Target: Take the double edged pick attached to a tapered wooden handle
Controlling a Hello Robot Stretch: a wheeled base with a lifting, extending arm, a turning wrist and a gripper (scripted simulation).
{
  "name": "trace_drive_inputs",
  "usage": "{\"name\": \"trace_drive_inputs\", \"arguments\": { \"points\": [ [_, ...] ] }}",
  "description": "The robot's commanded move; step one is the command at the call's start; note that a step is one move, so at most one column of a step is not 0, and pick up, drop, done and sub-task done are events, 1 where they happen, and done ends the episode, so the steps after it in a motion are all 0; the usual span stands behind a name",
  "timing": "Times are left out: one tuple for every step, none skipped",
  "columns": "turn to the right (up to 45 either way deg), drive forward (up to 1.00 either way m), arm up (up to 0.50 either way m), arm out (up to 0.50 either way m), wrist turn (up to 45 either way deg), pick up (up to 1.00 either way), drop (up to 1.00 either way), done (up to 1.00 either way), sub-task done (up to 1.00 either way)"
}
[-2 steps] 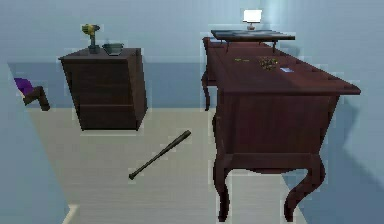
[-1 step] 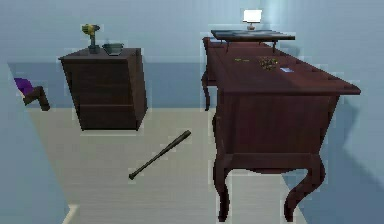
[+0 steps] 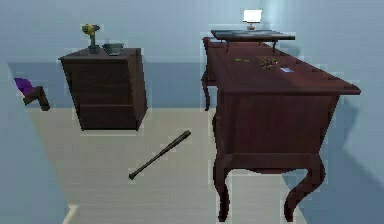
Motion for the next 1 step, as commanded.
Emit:
{"name": "trace_drive_inputs", "arguments": {
  "points": [
    [0.0, 0.0, 0.0, 0.0, 45.0, 0.0, 0.0, 0.0, 0.0]
  ]
}}
